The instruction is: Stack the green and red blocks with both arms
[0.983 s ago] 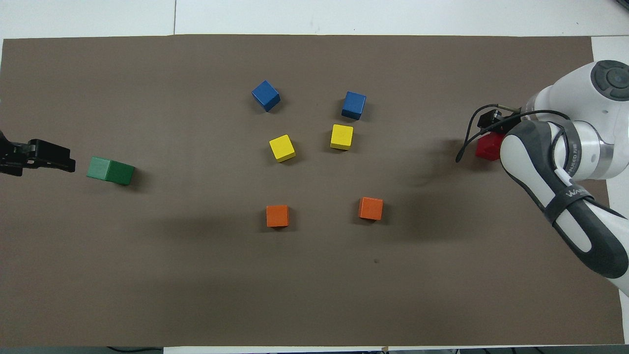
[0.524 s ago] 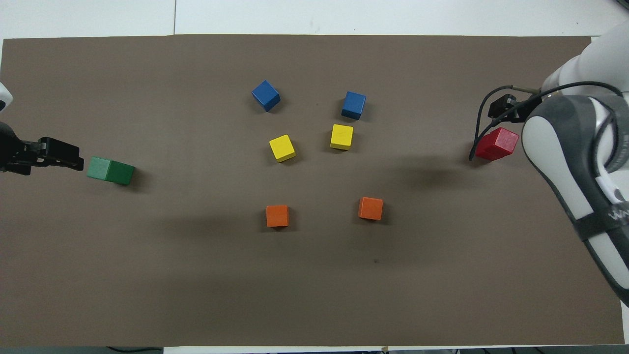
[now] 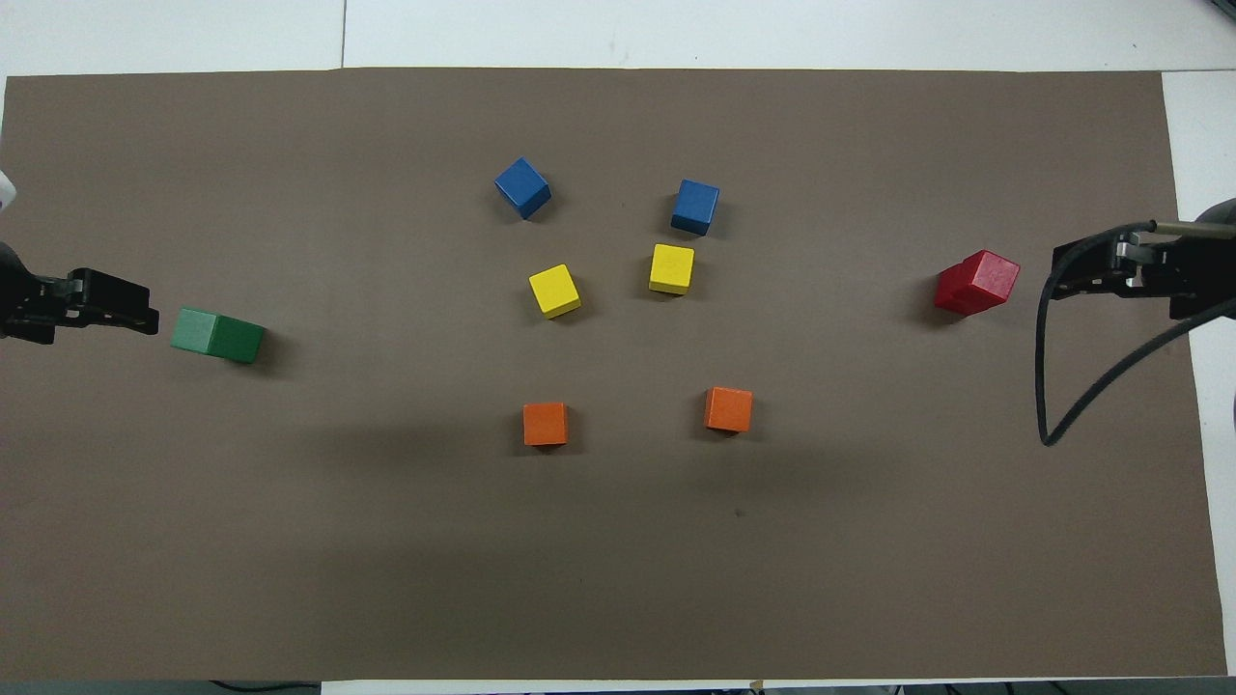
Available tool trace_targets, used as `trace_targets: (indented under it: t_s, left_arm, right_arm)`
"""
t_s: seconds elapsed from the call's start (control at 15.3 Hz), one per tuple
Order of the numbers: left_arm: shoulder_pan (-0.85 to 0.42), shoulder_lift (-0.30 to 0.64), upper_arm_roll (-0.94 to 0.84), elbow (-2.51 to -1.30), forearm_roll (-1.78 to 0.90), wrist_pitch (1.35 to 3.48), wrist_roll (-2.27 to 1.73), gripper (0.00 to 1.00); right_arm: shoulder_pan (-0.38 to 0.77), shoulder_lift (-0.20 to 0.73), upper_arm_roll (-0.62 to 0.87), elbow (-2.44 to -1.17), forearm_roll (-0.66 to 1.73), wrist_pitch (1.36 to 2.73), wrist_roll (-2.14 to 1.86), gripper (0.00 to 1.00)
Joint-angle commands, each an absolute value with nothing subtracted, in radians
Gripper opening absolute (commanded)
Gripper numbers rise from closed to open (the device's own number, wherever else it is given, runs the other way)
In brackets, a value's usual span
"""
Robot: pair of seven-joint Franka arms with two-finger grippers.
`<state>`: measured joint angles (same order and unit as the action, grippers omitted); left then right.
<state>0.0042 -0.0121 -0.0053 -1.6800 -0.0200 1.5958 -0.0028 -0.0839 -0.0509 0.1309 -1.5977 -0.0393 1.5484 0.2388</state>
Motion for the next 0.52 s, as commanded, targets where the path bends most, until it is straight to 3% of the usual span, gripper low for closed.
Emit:
trace_targets:
  t_s: [0.0,0.46]
  left_arm:
    - [-0.008,-0.003,0.011,-1.649,-0.017,1.563,-0.014,1.00]
    - [-0.008,-0.003,0.005,-1.600,-0.018,1.529,-0.018,1.00]
  right_arm:
    - [-0.101,-0.069,0.133,-1.621,-0.014,1.497,0.164,1.00]
    - [-0.091,-0.092,0.130,-1.663,0.002,1.448,0.152,1.00]
